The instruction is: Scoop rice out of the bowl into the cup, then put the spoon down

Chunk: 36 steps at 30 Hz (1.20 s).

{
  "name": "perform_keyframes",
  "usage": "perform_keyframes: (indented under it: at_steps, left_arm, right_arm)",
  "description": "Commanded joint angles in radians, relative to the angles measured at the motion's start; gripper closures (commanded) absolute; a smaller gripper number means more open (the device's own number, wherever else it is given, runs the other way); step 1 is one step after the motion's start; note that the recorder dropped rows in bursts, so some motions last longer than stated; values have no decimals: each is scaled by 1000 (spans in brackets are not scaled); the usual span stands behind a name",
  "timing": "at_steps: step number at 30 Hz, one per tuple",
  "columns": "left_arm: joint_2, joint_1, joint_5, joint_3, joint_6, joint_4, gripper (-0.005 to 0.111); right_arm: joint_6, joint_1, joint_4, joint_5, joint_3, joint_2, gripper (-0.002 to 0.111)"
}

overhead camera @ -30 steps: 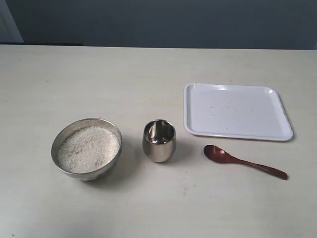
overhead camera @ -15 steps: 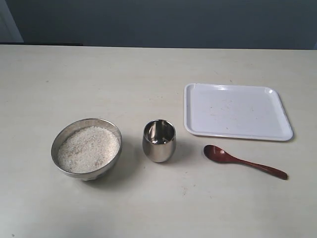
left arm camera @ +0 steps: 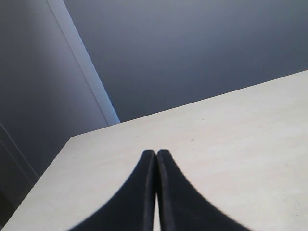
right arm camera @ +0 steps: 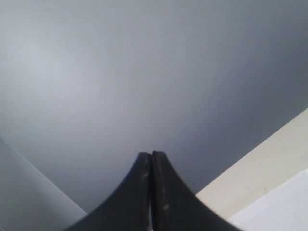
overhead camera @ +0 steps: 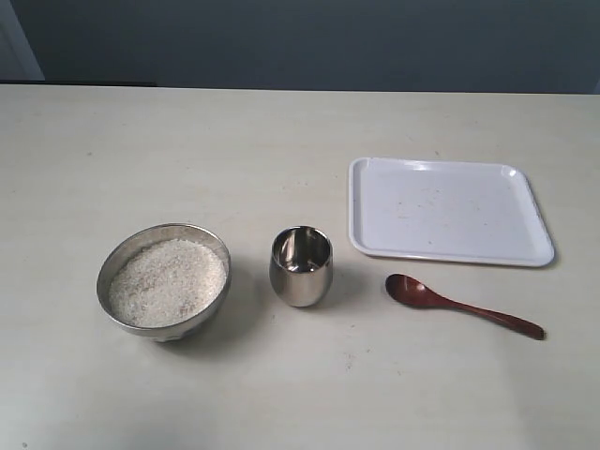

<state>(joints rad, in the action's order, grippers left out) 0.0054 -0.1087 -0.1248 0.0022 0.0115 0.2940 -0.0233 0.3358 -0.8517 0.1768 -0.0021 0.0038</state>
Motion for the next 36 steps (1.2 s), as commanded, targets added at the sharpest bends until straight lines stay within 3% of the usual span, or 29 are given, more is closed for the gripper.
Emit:
perform_keyframes:
  at_steps: [1,6,9,14,25,31,36]
  left_arm:
    - [-5,-5,4,-2,-4,0,106]
    - [-5,-5,4,-2,-4,0,106]
    - [-5,-5,4,-2,-4,0,106]
    - [-5,-5,4,-2,-4,0,106]
    - [-5,-5,4,-2,-4,0,106]
    - [-5,-5,6,-2,-4,0,106]
    - [-5,-5,6,-2,-4,0,106]
  right_arm:
    - [63,3,-74,83,-6,-4,108]
    - [122,3,-74,-10,-8,-4,108]
    - [153,3,-33,-254,-44,-4,109]
    - [-78,3,69,-646,-221,17,109]
    - [-80,3,695,-1254,-713,585,109]
    - [-235,3,887,-1314,-780,851,109]
    - [-275,3,863,-1146,-780,988,109]
